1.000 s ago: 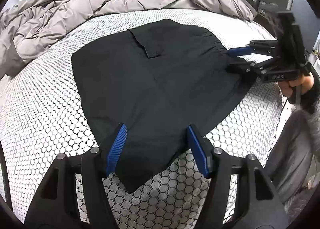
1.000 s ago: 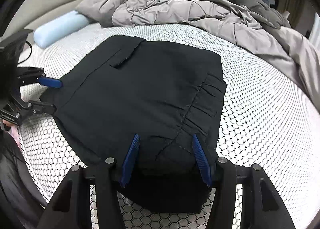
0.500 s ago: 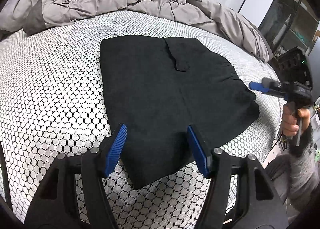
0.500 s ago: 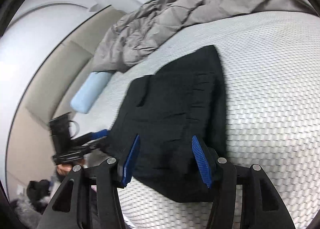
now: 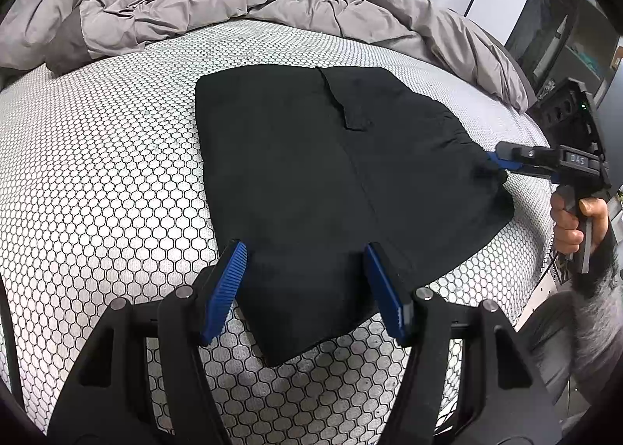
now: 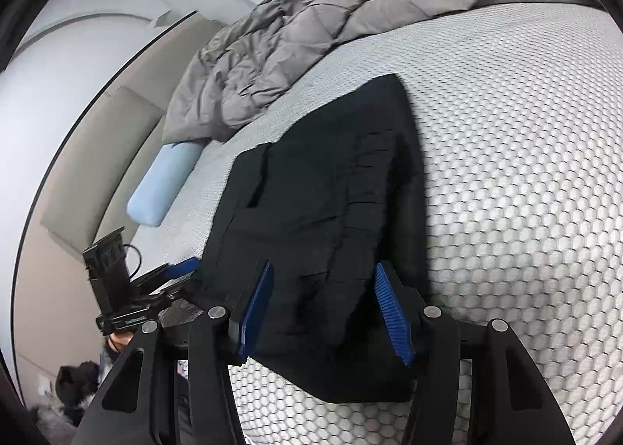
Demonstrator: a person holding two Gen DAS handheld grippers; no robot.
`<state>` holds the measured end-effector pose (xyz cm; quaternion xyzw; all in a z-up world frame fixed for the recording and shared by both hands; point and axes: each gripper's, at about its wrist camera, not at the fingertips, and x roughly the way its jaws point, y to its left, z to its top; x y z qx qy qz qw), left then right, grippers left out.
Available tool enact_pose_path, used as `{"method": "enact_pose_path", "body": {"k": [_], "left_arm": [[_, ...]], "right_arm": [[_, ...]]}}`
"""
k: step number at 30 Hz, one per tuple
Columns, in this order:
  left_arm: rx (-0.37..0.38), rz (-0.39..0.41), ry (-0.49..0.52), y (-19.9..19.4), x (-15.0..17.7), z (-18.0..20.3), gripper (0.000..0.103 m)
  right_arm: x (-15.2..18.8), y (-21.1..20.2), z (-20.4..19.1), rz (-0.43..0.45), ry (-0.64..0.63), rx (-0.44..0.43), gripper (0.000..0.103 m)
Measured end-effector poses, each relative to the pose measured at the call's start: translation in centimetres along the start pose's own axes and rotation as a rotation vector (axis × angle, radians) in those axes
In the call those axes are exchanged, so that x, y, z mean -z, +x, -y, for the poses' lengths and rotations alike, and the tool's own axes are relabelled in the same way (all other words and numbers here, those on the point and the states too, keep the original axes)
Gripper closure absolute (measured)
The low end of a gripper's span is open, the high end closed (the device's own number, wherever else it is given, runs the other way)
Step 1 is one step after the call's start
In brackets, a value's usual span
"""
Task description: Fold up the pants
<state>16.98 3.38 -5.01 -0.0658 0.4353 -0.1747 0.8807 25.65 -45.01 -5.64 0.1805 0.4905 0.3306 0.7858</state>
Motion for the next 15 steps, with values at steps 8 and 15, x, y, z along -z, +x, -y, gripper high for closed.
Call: {"method": "enact_pose_path", "body": {"k": [8,15], "left_arm": [[-0.003,-0.001,0.000,0.2,0.1,0.0,0.043],[-0.007,-0.003,0.005,0.5,-0.1,0.0,0.042]], "right_arm": [[-0.3,-0.2,-1.7,0.021,-0.076,-0.018,0.047],[-1.5,-0.5,-0.5,0.069,0.001,-0.113,0.047]]}}
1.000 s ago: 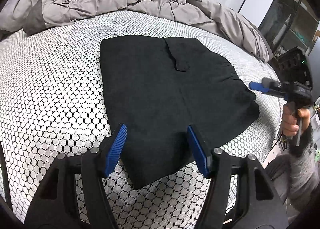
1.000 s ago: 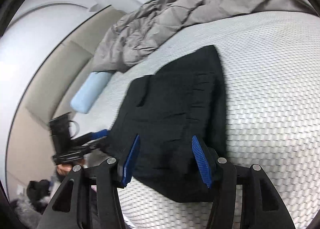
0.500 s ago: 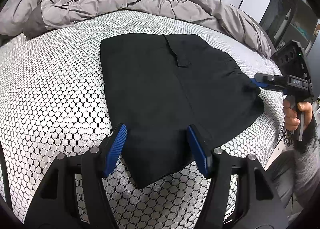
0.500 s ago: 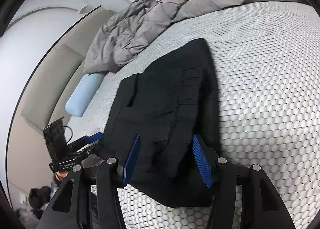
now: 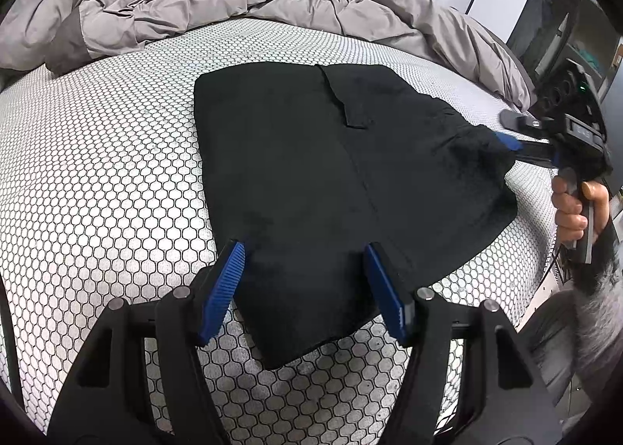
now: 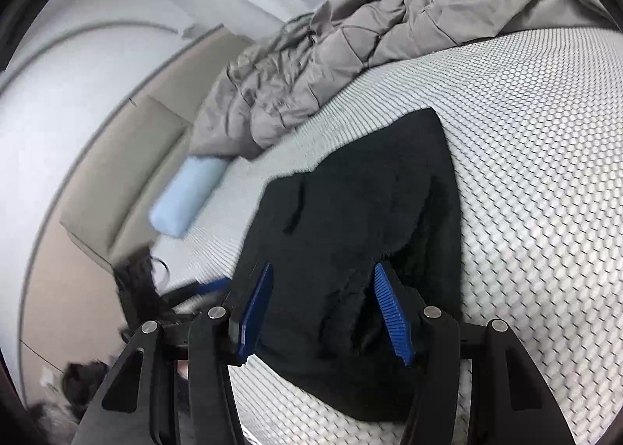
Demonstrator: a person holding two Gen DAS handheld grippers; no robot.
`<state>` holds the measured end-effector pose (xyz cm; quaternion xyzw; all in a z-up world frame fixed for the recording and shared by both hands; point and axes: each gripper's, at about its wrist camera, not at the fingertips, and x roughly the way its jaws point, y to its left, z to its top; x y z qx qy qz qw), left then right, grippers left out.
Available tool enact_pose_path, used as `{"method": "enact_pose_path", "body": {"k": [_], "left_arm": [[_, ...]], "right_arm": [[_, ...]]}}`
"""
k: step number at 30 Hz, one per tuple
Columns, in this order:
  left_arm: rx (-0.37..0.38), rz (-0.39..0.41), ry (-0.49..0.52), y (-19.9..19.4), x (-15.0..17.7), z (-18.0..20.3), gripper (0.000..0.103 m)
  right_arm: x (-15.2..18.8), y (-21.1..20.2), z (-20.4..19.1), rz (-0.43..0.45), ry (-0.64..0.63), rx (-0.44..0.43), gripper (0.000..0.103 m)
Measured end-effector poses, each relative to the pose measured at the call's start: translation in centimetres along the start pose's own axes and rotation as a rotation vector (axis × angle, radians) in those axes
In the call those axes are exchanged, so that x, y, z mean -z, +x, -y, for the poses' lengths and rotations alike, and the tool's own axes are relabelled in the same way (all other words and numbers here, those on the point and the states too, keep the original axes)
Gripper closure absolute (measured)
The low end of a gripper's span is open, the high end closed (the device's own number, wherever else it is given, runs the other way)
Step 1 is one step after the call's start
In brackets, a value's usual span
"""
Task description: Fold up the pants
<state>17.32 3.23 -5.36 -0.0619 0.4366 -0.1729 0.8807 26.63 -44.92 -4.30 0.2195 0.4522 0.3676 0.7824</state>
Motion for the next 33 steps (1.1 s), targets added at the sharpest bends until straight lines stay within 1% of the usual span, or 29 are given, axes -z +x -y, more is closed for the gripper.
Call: {"method": "enact_pose_path", "body": {"k": [2,4,5,6,8,9,10,11,12,13,14,15,16,17,18,19,21,22,23,24,25,26,27,28,30,32,33], "left_arm": [[0.002,0.000,-0.002,0.0,0.0,-0.1,0.042],[0.001,0.000,0.000,0.0,0.0,-0.2,0.042],[0.001,0.000,-0.001,0.0,0.0,-0.2,0.041],[0.001,-0.003,0.000,0.1,0.0,-0.2,0.041],[0.001,-0.002,0.002,0.1,0.0,-0.3,0.041],[-0.001,-0.002,0.005,0.1,0.0,-0.2,0.040],[-0.001,-0.003,0.004,0.1,-0.1,-0.2,0.040],[-0.002,-0.002,0.002,0.1,0.0,-0.2,0.040],[-0.002,-0.003,0.002,0.1,-0.1,-0.3,0.040],[-0.006,-0.003,0.003,0.2,-0.1,-0.3,0.040],[-0.008,-0.004,0.004,0.2,-0.1,-0.3,0.040],[-0.008,-0.004,0.004,0.2,0.0,-0.3,0.040],[-0.006,-0.003,0.005,0.2,0.0,-0.4,0.040],[-0.004,-0.004,0.006,0.2,0.0,-0.6,0.040],[-0.003,-0.004,0.006,0.3,0.1,-0.6,0.039],[-0.001,-0.005,0.004,0.3,0.0,-0.7,0.039],[-0.005,-0.004,0.002,0.3,-0.1,-0.6,0.039],[-0.007,-0.004,0.001,0.3,-0.1,-0.6,0.039],[-0.008,-0.003,0.001,0.3,-0.1,-0.6,0.039],[-0.009,-0.003,0.001,0.3,0.0,-0.6,0.039],[-0.008,-0.003,0.001,0.3,0.0,-0.7,0.039],[-0.008,-0.004,0.003,0.4,0.0,-0.8,0.039],[-0.008,-0.004,0.006,0.5,0.0,-0.9,0.039],[-0.007,-0.004,0.004,0.5,-0.1,-0.9,0.039],[-0.007,-0.004,0.004,0.5,-0.1,-0.9,0.039],[-0.011,-0.005,0.004,0.6,-0.1,-0.9,0.039],[-0.011,-0.004,0.003,0.6,-0.1,-0.9,0.039]], "right_arm": [[-0.3,0.8,0.4,-0.023,0.027,-0.005,0.047],[-0.3,1.7,0.7,-0.047,0.045,0.007,0.047],[-0.1,2.1,0.7,-0.072,0.049,-0.001,0.047],[0.2,2.3,0.5,-0.100,0.043,0.015,0.047],[0.9,2.5,-0.1,-0.123,-0.004,0.050,0.048],[1.3,2.5,-0.3,-0.126,-0.028,0.065,0.051],[1.6,2.4,-0.2,-0.123,-0.049,0.081,0.057],[1.6,2.3,0.0,-0.116,-0.044,0.096,0.073],[1.4,2.2,0.5,-0.114,-0.016,0.107,0.092],[1.4,2.0,0.7,-0.111,0.013,0.094,0.094],[1.3,1.5,0.4,-0.098,0.035,0.059,0.096],[1.3,0.5,-1.0,-0.076,0.000,0.023,0.096],[1.5,-0.2,-2.1,-0.063,-0.036,0.007,0.096],[1.7,-0.8,-3.2,-0.059,-0.078,-0.003,0.096],[2.1,-1.0,-3.8,-0.069,-0.111,0.015,0.096],[2.4,-0.7,-3.7,-0.085,-0.130,0.051,0.096],[3.1,1.1,-1.4,-0.155,-0.104,0.223,0.094],[3.2,1.7,0.0,-0.178,-0.061,0.238,0.094],[3.2,1.6,1.0,-0.174,-0.008,0.191,0.094],[3.0,0.8,1.3,-0.155,0.021,0.151,0.090],[2.8,0.1,1.1,-0.137,0.013,0.150,0.087],[2.7,-0.6,0.9,-0.112,0.000,0.164,0.070],[2.6,-1.1,0.9,-0.091,0.000,0.176,0.056],[2.6,-1.4,1.2,-0.079,0.014,0.164,0.056],[2.6,-1.3,1.8,-0.088,0.046,0.138,0.056],[2.4,-0.4,2.2,-0.110,0.062,0.110,0.056],[2.2,0.1,2.2,-0.115,0.078,0.082,0.056]]}}
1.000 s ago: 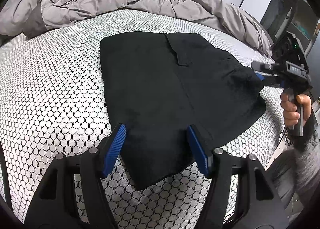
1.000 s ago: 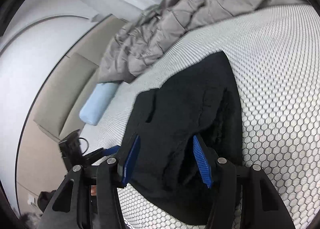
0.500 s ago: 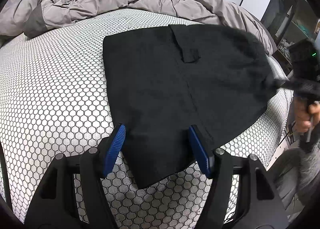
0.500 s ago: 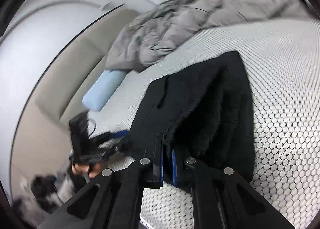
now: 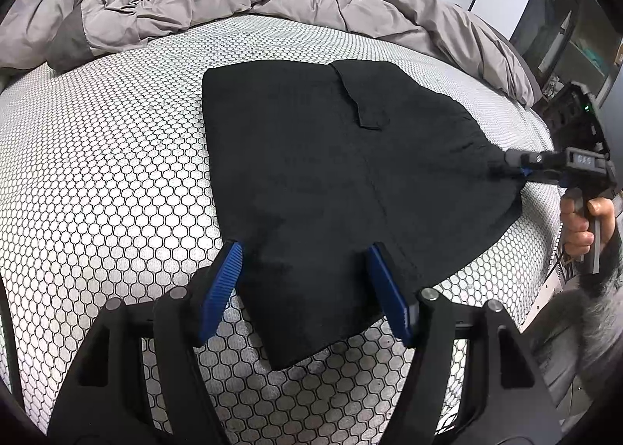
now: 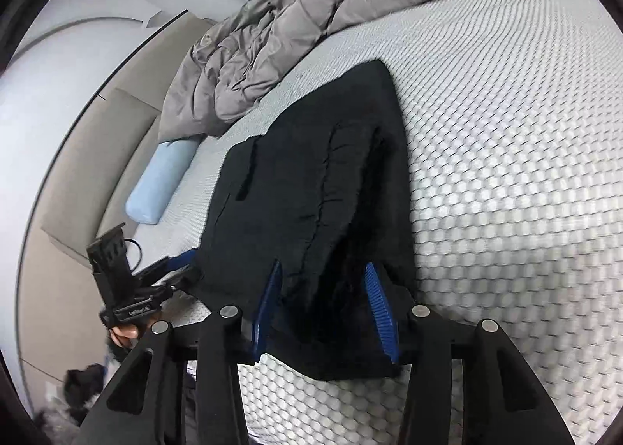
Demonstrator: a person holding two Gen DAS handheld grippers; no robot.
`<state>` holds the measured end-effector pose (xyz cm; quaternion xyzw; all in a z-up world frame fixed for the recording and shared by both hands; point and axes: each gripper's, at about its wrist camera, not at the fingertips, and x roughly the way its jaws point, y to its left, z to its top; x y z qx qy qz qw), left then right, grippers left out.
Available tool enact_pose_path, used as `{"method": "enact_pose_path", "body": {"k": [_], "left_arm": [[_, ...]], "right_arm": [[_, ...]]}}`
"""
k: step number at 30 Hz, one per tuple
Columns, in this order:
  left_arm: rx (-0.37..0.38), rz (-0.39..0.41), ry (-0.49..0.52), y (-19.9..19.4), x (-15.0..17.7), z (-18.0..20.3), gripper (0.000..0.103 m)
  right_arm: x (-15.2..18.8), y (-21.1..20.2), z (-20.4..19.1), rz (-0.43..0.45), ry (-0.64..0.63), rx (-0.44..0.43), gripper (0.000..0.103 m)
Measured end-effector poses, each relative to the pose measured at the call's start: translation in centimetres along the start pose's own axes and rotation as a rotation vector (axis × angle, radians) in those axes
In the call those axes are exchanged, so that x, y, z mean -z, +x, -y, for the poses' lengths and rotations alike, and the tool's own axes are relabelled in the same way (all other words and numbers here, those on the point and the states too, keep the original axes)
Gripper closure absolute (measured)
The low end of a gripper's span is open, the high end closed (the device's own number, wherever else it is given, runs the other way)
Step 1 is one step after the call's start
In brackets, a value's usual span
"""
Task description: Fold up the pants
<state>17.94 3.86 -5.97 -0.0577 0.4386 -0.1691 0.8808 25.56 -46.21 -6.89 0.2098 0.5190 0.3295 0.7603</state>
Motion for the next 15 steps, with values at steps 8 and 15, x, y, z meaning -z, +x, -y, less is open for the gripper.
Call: {"method": "enact_pose_path", "body": {"k": [8,15], "left_arm": [[0.002,-0.001,0.001,0.1,0.0,0.0,0.039],[0.001,0.000,0.006,0.3,0.0,-0.2,0.038]], "right_arm": [[0.0,-0.8,-1.0,-0.002,0.001,-0.064,0.056],[0.1,0.5,-0.1,-0.063,0.028,-0.057,0.056]]}}
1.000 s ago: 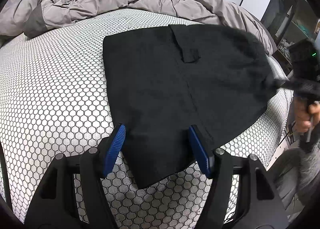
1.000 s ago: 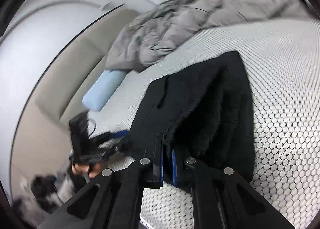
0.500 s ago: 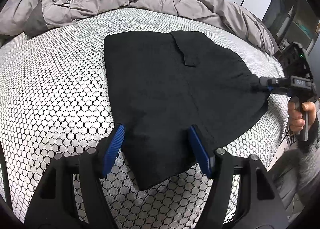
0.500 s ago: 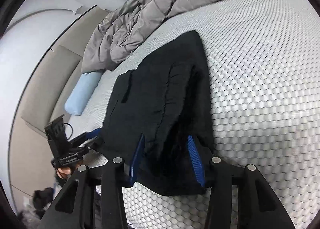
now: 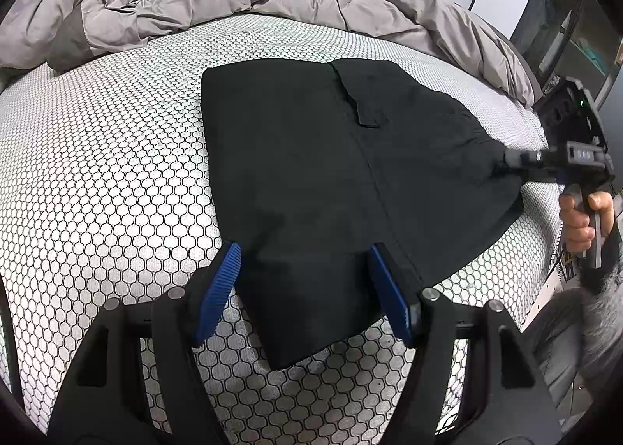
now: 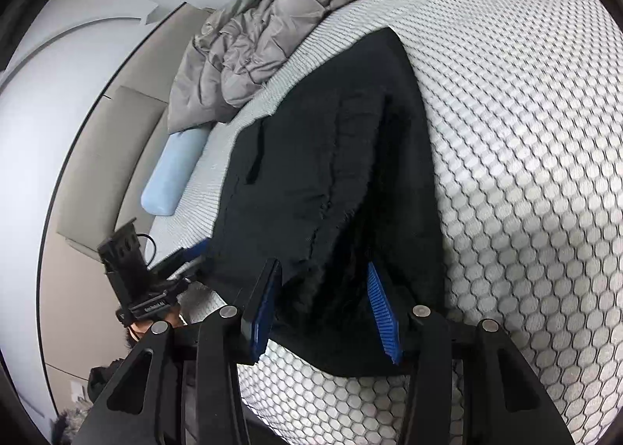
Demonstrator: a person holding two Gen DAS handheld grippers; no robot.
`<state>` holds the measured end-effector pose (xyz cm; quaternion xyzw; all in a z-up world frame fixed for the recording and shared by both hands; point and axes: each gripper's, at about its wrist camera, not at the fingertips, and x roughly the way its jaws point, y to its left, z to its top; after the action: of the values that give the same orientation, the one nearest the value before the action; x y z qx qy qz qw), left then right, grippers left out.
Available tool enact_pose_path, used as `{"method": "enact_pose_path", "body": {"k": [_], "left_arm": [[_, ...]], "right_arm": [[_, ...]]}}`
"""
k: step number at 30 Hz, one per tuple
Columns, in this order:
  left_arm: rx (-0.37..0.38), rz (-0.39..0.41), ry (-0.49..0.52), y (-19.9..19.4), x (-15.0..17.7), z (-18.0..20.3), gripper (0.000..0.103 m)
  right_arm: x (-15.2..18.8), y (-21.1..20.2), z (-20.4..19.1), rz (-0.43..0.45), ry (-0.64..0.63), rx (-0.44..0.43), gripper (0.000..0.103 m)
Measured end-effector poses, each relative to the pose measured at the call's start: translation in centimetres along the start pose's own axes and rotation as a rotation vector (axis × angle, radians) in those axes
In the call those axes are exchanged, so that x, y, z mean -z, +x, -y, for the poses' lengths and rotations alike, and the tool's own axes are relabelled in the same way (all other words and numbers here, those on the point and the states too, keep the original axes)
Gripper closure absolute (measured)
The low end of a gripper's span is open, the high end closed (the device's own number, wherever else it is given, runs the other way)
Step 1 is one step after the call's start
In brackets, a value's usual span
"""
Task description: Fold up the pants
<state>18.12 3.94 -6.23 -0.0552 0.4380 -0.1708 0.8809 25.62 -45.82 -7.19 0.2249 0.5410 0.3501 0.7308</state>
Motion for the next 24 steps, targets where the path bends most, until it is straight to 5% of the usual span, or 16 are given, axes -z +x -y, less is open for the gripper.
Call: {"method": "enact_pose_path", "body": {"k": [5,9,13,17,21,24], "left_arm": [[0.002,0.001,-0.002,0.1,0.0,0.0,0.038],[-0.002,0.000,-0.004,0.2,0.0,0.2,0.037],[-0.010,0.001,-0.003,0.4,-0.1,0.5,0.037],[-0.005,0.002,-0.011,0.4,-0.2,0.2,0.037],[0.005,0.009,-0.012,0.2,-0.2,0.2,0.037],[0.008,0.006,-0.012,0.3,-0.1,0.0,0.037]], "right_arm": [[-1.4,-0.6,-1.1,0.062,-0.026,-0.105,0.056],[-0.7,1.3,-0.5,-0.058,-0.053,-0.014,0.056],[-0.2,0.8,0.0,-0.043,-0.074,-0.055,0.056],[0.1,-0.3,-1.1,0.047,-0.131,0.024,0.087],[1.2,-3.0,-4.1,0.103,-0.175,-0.040,0.091],[2.4,-3.7,-4.4,0.084,-0.184,0.009,0.090]]}}
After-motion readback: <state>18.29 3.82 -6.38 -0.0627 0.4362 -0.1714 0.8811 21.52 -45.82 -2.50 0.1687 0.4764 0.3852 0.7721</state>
